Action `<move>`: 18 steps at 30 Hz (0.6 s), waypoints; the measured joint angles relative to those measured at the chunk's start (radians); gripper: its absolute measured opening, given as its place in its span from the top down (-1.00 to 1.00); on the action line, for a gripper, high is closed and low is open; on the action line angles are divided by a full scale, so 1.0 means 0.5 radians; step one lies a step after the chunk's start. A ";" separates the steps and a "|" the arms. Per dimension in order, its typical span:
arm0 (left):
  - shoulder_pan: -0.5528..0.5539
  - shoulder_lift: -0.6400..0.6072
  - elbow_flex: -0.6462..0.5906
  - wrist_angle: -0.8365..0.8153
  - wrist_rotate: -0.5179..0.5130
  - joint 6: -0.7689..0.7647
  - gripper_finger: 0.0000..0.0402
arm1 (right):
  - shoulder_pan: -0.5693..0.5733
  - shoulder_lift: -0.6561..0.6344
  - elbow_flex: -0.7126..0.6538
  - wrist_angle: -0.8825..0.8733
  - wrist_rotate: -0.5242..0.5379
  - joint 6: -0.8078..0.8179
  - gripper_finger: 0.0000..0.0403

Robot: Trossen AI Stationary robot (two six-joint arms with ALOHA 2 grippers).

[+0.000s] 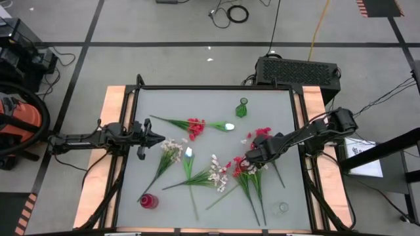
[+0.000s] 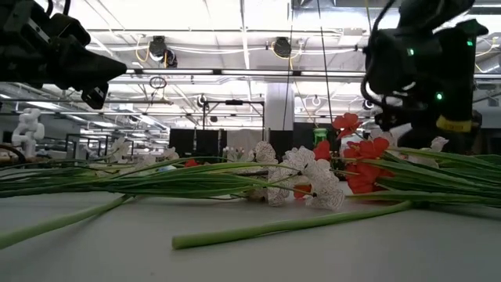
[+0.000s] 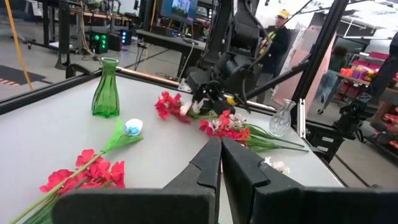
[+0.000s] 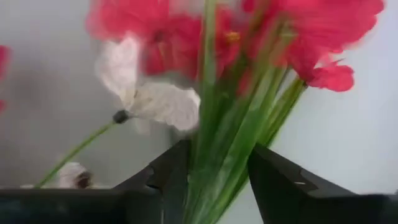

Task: Sort flowers into vase by color
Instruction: Put the right red flowers into the green vase

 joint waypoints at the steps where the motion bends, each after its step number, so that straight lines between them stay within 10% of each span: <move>1: 0.000 0.000 0.000 0.002 0.000 0.000 0.90 | -0.001 -0.003 -0.020 0.046 0.001 0.001 0.29; 12: 0.000 0.000 0.000 0.051 -0.004 0.012 0.90 | -0.004 -0.166 -0.070 0.044 0.007 0.004 0.93; 18: 0.000 0.000 0.006 0.168 -0.019 -0.042 0.90 | -0.004 -0.425 -0.061 -0.093 0.076 0.091 0.91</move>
